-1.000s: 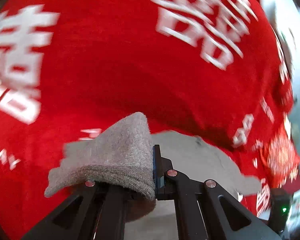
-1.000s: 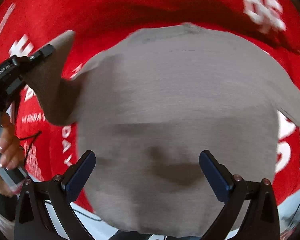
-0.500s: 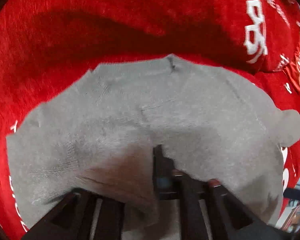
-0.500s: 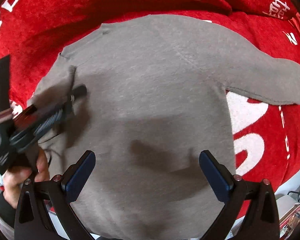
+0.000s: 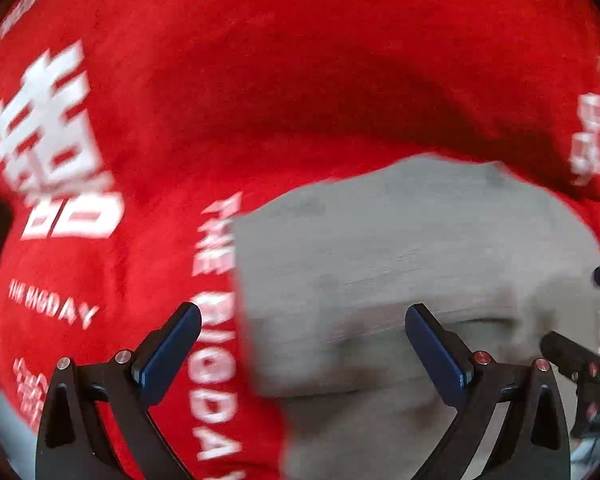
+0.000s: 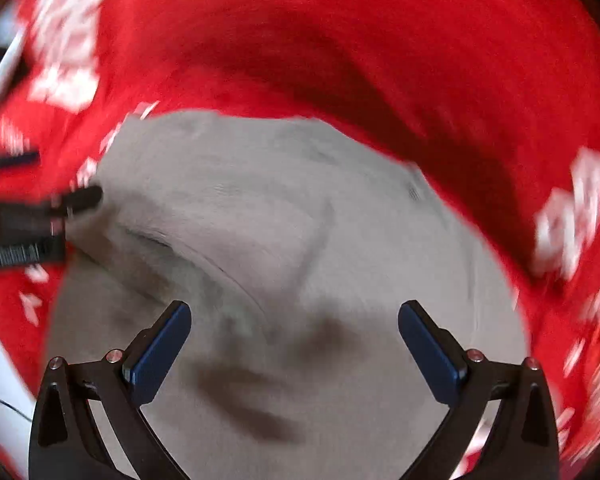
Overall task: Fold small clothes
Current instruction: 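Fold the held sleeve across the sweater body with the left tool, release, then grasp the other sleeve cuff with the right tool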
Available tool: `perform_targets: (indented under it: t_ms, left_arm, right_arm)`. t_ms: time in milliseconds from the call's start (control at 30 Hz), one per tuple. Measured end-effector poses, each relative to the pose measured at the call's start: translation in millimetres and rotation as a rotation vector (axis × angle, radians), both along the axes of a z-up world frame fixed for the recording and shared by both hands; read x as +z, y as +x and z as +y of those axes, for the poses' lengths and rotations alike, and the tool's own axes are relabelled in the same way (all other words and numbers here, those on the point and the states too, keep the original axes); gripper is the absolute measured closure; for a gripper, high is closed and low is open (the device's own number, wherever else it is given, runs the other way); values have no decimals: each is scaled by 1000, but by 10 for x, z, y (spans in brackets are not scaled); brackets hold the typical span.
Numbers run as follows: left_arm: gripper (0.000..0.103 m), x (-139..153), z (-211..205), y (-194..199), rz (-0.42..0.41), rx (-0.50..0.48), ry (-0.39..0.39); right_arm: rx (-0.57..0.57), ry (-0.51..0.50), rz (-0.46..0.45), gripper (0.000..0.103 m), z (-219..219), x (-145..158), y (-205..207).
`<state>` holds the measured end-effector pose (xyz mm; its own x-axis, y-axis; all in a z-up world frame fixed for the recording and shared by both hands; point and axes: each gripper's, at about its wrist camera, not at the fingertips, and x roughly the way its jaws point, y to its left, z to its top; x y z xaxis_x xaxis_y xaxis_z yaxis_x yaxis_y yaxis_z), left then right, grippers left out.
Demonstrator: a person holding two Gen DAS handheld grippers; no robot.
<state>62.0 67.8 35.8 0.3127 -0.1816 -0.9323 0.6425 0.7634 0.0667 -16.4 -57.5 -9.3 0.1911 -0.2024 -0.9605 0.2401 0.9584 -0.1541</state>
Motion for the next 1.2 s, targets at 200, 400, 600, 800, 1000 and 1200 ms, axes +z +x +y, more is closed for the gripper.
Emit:
perform_targets:
  t_ms: [200,400,600,800,1000,1200]
  left_arm:
    - [1,-324,351,271,66,125,83]
    - [1,-448,417,138,70,120,99]
    - [1,-510,185,125,62,89,106]
    - [1,-535,182,290,80,112,101]
    - [1,-419,92,377,43,109,93]
    - [1,-582,0,292,13,75,167]
  right_arm:
    - [200,-345,77,76,244,-413,442]
    - [-313,56,-162,97,-825,-69,-49]
    - [-985,608,-277,59,-1609,-508,-1231]
    - [-1107,697,-368,57,-1814,-530,-1629]
    - [-1095,663,-346,95,-1914,-434,-1709]
    - [-960,461,-197,94,-1872,-436,-1650]
